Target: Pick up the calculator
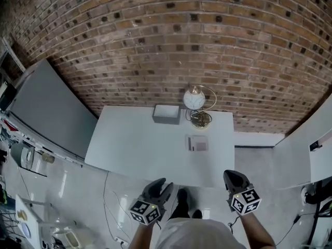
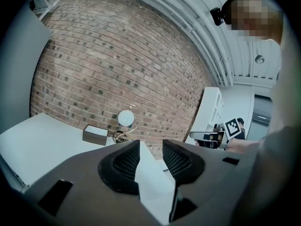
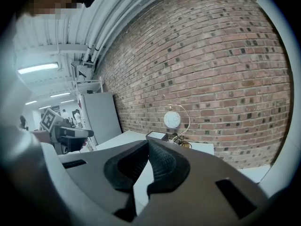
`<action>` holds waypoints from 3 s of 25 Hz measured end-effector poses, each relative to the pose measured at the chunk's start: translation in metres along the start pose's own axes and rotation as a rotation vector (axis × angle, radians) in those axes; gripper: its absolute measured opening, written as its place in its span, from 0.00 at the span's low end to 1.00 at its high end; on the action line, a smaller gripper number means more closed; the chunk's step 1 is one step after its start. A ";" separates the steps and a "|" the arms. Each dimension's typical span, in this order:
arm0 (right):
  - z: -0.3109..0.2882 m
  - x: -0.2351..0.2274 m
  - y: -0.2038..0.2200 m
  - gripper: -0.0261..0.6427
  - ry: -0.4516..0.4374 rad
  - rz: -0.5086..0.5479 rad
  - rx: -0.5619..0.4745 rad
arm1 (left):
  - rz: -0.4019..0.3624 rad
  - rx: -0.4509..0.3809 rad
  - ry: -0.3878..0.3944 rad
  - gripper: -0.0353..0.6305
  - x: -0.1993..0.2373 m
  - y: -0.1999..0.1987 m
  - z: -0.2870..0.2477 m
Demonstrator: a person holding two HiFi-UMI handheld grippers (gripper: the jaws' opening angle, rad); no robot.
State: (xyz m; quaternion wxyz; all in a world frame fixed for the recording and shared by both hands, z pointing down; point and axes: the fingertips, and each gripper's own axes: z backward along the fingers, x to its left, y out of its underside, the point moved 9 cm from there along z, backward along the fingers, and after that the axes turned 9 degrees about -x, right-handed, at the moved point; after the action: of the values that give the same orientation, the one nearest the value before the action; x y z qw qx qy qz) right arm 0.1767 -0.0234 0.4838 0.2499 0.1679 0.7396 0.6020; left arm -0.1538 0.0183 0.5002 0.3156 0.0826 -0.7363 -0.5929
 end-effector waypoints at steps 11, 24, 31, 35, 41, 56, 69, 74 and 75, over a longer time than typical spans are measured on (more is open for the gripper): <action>-0.085 -0.014 0.002 0.06 0.075 -0.005 0.042 | 0.004 0.090 0.099 0.31 0.085 -0.018 -0.073; -0.142 -0.031 0.001 0.06 0.176 -0.030 0.104 | 0.043 0.214 0.199 0.30 0.145 -0.006 -0.136; -0.156 -0.049 0.026 0.06 0.161 -0.059 0.166 | 0.087 0.279 0.210 0.31 0.156 0.019 -0.167; -0.168 -0.061 0.036 0.06 0.144 -0.072 0.188 | 0.104 0.310 0.201 0.32 0.162 0.037 -0.189; -0.189 -0.083 0.052 0.06 0.122 -0.082 0.225 | 0.151 0.357 0.169 0.33 0.175 0.072 -0.229; -0.224 -0.120 0.097 0.06 0.094 -0.136 0.325 | 0.197 0.541 0.095 0.35 0.220 0.178 -0.315; -0.239 -0.127 0.123 0.06 0.084 -0.181 0.342 | 0.327 0.635 0.045 0.38 0.233 0.227 -0.347; -0.239 -0.129 0.127 0.06 0.070 -0.178 0.372 | 0.439 0.668 0.042 0.39 0.234 0.237 -0.358; -0.239 -0.129 0.127 0.06 0.069 -0.177 0.375 | 0.455 0.677 0.045 0.39 0.235 0.238 -0.360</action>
State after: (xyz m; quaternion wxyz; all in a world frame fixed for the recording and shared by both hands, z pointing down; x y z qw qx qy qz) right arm 0.1388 -0.2589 0.6655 0.2410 0.1251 0.8586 0.4349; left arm -0.0759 -0.3257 0.8419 0.4098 0.0298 -0.8821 -0.2303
